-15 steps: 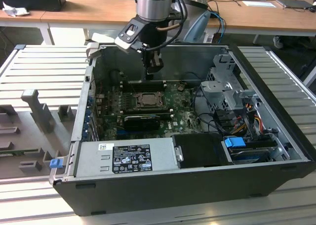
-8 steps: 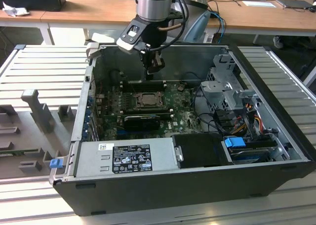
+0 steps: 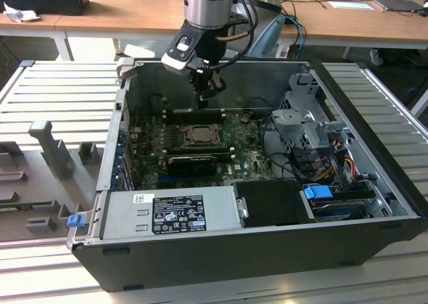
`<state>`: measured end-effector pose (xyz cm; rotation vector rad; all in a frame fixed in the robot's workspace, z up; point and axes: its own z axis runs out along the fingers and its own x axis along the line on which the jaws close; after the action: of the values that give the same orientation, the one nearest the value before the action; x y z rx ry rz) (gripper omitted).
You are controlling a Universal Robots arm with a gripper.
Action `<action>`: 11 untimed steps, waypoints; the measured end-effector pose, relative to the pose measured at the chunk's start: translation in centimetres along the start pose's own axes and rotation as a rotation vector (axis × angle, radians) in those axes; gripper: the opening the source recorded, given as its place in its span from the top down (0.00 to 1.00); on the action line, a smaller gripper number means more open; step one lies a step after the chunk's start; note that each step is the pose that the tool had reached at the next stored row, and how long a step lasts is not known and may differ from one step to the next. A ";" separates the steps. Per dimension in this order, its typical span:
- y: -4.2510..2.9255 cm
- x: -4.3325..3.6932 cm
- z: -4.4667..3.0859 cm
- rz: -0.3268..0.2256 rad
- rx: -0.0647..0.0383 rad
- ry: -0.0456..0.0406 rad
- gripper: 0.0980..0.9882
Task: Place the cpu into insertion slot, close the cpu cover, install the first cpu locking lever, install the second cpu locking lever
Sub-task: 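Install the first cpu locking lever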
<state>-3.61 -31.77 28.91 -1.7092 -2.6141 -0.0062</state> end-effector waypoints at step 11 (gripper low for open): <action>0.00 0.00 0.00 -0.113 0.002 -0.0007 0.99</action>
<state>-3.61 -31.77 28.91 -1.5585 -2.7064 -0.0046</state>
